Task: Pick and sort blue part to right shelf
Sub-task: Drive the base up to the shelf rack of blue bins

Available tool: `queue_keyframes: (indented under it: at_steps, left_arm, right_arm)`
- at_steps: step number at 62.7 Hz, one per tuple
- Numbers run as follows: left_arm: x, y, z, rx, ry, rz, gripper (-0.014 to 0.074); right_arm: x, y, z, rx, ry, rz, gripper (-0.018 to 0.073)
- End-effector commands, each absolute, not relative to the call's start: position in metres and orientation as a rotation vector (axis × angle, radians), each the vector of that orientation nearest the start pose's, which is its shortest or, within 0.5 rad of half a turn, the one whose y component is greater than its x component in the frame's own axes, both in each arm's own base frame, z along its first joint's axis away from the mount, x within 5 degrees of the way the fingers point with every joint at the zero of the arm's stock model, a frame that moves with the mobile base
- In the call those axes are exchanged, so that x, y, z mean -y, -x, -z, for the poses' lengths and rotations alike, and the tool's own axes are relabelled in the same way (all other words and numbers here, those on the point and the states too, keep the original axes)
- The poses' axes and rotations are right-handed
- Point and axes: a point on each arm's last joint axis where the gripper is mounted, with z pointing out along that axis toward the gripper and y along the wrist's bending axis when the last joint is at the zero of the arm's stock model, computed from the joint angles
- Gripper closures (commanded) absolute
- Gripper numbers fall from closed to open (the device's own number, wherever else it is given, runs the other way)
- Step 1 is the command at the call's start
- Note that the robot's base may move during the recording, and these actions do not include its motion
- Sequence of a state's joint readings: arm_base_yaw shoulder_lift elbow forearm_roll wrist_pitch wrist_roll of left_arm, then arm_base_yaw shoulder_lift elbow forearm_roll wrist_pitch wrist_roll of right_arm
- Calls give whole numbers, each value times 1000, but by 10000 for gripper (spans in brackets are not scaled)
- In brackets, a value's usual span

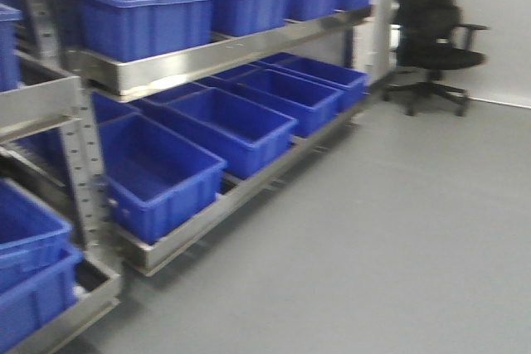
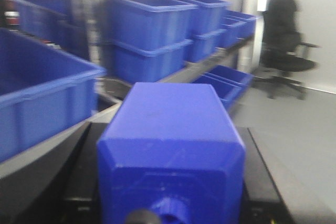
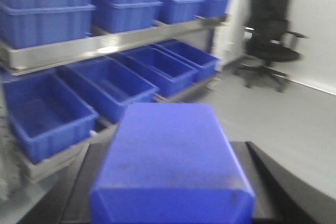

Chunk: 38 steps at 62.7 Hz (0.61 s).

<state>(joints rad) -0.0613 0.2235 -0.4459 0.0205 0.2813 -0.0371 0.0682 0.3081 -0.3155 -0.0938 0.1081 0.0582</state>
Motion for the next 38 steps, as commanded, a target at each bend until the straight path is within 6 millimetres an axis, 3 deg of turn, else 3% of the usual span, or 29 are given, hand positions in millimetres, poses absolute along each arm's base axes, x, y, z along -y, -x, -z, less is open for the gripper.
queue_keyframes:
  at_steps: [1, 38]
  left_arm:
    - [3, -54, -341, -1435, -22, 69, 262]
    - [3, -54, -341, -1435, -22, 69, 262]
  right_arm:
    - [-5, -80, -308, -1463, 86, -5, 104]
    - [-5, -80, -308, -1463, 86, -5, 104]
